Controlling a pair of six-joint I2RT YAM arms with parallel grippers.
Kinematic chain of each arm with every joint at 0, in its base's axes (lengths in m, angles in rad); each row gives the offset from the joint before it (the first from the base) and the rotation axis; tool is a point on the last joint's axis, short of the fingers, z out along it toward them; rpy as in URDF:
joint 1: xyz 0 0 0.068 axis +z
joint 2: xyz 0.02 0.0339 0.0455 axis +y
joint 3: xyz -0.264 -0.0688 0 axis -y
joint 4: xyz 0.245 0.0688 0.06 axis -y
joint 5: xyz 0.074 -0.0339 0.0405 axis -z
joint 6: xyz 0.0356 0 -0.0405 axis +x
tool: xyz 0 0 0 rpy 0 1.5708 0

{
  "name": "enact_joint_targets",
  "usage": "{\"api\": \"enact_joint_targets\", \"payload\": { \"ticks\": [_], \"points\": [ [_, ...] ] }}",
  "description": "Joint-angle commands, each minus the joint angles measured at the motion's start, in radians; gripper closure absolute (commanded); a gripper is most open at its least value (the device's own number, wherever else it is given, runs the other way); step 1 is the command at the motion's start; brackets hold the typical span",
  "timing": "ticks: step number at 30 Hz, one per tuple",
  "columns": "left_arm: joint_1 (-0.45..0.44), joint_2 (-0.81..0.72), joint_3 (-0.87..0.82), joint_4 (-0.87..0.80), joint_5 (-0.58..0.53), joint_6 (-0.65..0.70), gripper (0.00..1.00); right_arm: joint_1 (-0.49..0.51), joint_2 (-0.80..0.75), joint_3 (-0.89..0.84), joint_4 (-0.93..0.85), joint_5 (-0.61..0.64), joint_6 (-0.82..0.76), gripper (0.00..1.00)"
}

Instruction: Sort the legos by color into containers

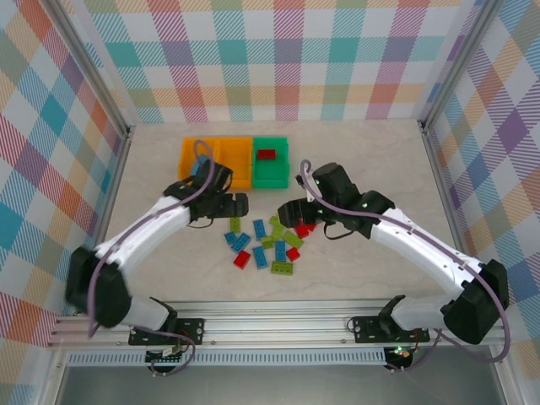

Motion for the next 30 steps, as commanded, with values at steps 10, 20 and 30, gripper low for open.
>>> {"api": "enact_joint_targets", "payload": {
  "ticks": [10, 20, 30],
  "points": [
    [0.007, 0.411, 0.141, -0.017, -0.048, -0.105, 0.33, -0.004, -0.086, -0.060, -0.086, -0.079, 0.106, 0.19],
    [0.007, 0.356, 0.180, 0.010, -0.044, -0.091, 0.81, -0.003, -0.099, -0.055, -0.043, -0.155, 0.150, 0.15],
    [0.051, 0.486, 0.584, 0.000, -0.280, 0.071, 0.83, -0.003, -0.111, -0.068, 0.016, -0.139, 0.203, 0.12]
  ]
}}
